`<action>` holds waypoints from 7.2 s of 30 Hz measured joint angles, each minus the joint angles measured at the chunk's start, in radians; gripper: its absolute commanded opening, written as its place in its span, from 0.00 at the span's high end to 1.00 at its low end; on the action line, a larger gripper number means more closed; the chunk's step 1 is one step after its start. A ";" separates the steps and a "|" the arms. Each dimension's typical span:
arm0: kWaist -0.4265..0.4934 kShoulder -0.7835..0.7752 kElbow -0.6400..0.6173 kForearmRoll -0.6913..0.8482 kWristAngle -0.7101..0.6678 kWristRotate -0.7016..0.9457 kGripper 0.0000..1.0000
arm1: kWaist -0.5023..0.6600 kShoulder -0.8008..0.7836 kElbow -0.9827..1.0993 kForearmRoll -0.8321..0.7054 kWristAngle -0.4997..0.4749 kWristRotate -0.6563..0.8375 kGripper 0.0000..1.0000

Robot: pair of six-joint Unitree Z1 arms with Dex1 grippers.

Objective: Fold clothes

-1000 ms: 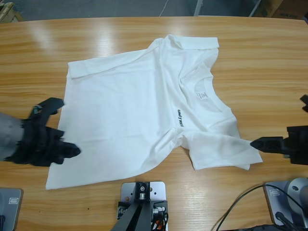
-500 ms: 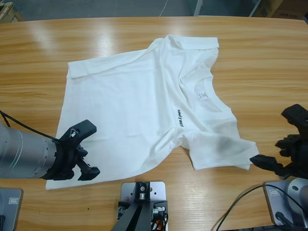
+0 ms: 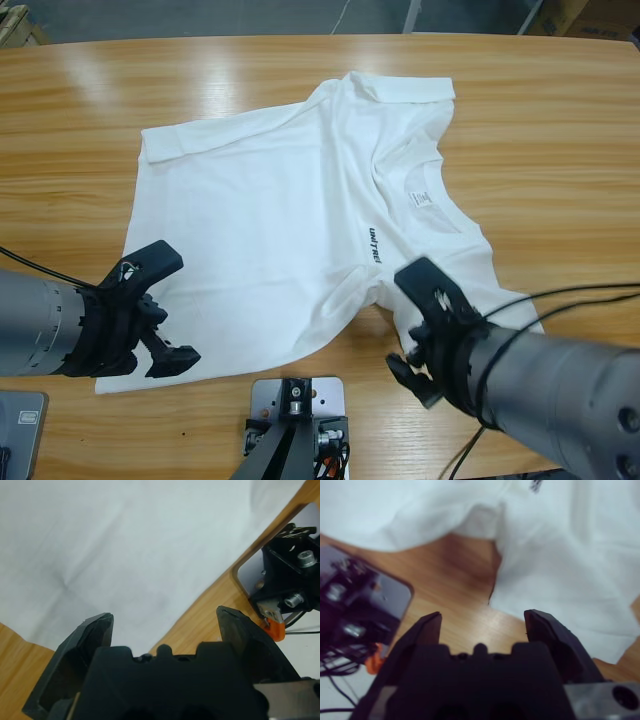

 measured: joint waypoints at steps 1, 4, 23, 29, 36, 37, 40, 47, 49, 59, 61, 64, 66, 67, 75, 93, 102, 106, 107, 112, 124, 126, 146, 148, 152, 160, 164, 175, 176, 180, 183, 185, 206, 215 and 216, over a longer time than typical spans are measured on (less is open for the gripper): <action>0.000 -0.001 0.000 0.000 0.000 0.000 0.20 | 0.005 -0.004 0.031 -0.022 0.009 -0.002 0.49; 0.000 0.000 -0.006 0.000 0.000 0.000 0.20 | 0.011 -0.021 0.100 -0.048 0.027 -0.003 0.48; 0.000 0.029 -0.039 0.000 0.000 0.000 0.20 | 0.012 0.090 0.125 -0.186 0.073 -0.017 0.48; 0.000 0.055 -0.040 -0.003 0.000 0.000 0.20 | 0.012 0.115 0.132 -0.195 0.073 -0.017 0.48; 0.000 0.058 -0.040 -0.005 0.000 0.000 0.20 | 0.011 0.126 0.132 -0.195 0.071 -0.018 0.48; 0.000 0.058 -0.040 -0.005 0.000 0.000 0.20 | 0.011 0.126 0.132 -0.195 0.068 -0.020 0.48; 0.000 0.058 -0.040 -0.005 0.000 0.000 0.20 | 0.009 0.127 0.132 -0.195 0.053 -0.025 0.47; 0.000 0.067 -0.040 -0.005 0.000 0.000 0.20 | 0.004 0.132 0.132 -0.195 0.017 -0.043 0.48; 0.000 0.070 -0.040 -0.005 0.000 0.000 0.20 | 0.002 0.144 0.132 -0.195 0.017 -0.044 0.49; 0.000 0.072 -0.040 -0.006 0.000 0.000 0.20 | -0.013 0.156 0.127 -0.196 0.018 -0.058 1.00; 0.000 0.072 -0.040 -0.006 0.000 0.000 0.20 | -0.013 0.157 0.127 -0.196 0.018 -0.071 1.00; 0.000 0.072 -0.040 -0.007 0.000 0.000 0.20 | -0.018 0.157 0.127 -0.195 0.018 -0.085 1.00; 0.000 0.072 -0.040 -0.008 0.000 0.000 0.20 | -0.022 0.157 0.127 -0.192 0.018 -0.089 1.00; 0.000 0.072 -0.040 -0.008 0.000 0.000 0.20 | -0.024 0.157 0.127 -0.187 0.018 -0.092 1.00; 0.000 0.072 -0.040 -0.008 0.000 0.000 0.20 | -0.024 0.149 0.079 -0.013 0.018 -0.120 1.00; 0.000 0.054 -0.028 0.007 0.000 -0.013 0.20 | -0.015 0.055 -0.028 0.104 0.398 -0.113 1.00; 0.000 0.064 -0.018 0.045 -0.002 -0.048 0.20 | 0.008 0.061 -0.031 0.116 0.483 -0.065 0.00; 0.000 0.111 -0.018 0.045 -0.003 -0.053 0.20 | 0.009 0.040 -0.038 0.137 0.443 -0.065 0.00; 0.000 0.119 -0.018 0.045 0.000 -0.063 0.20 | 0.009 0.020 -0.054 0.173 0.420 -0.072 0.00; 0.000 0.124 -0.018 0.043 0.038 -0.148 0.20 | -0.001 -0.132 -0.203 0.429 0.209 -0.167 0.02; -0.001 0.127 -0.018 -0.060 0.059 -0.065 0.20 | -0.501 -0.052 -0.242 0.170 0.173 -1.216 0.34; 0.000 0.127 -0.017 -0.085 0.059 -0.001 0.20 | -0.571 0.002 -0.240 0.119 0.177 -1.350 0.26; 0.081 0.155 -0.009 -0.176 0.054 0.023 0.20 | -0.963 0.408 -0.340 0.072 0.413 -1.717 0.09; 0.081 0.157 -0.009 -0.181 0.053 0.023 0.20 | -0.969 0.413 -0.338 0.063 0.391 -1.719 0.09; 0.081 0.158 -0.008 -0.184 0.051 0.023 0.20 | -1.028 0.415 -0.338 0.057 0.295 -1.710 0.09; 0.081 0.158 0.007 -0.184 0.051 0.023 0.20 | -1.143 0.416 -0.349 0.061 0.186 -1.676 0.01; 0.081 0.158 0.008 -0.184 0.051 0.023 0.21 | -1.148 0.415 -0.356 0.070 0.159 -1.666 0.00; 0.131 -0.004 0.047 -0.067 0.050 -0.149 0.41 | -1.082 -0.001 -0.360 0.433 0.195 -0.921 0.09; 0.137 -0.047 0.047 -0.017 0.049 -0.172 0.41 | -1.075 -0.063 -0.329 0.462 0.228 -0.821 0.11; 0.143 -0.126 0.051 0.125 0.021 -0.239 0.33 | -0.980 -0.294 -0.094 0.457 0.325 -0.438 0.11; 0.144 -0.123 0.053 0.156 -0.020 -0.260 0.29 | -0.949 -0.440 0.060 0.448 0.372 -0.204 0.25; 0.144 -0.106 0.053 0.166 -0.060 -0.266 0.29 | -0.937 -0.537 0.132 0.448 0.394 -0.078 0.39; 0.145 -0.049 0.072 0.178 -0.103 -0.286 0.28 | -0.601 -0.547 0.350 0.199 0.357 0.536 0.39; 0.145 -0.049 0.069 0.178 -0.092 -0.286 0.28 | -0.500 -0.472 0.404 0.104 0.355 0.634 0.39; 0.145 -0.049 0.068 0.178 -0.091 -0.286 0.28 | -0.488 -0.457 0.413 0.087 0.355 0.643 0.39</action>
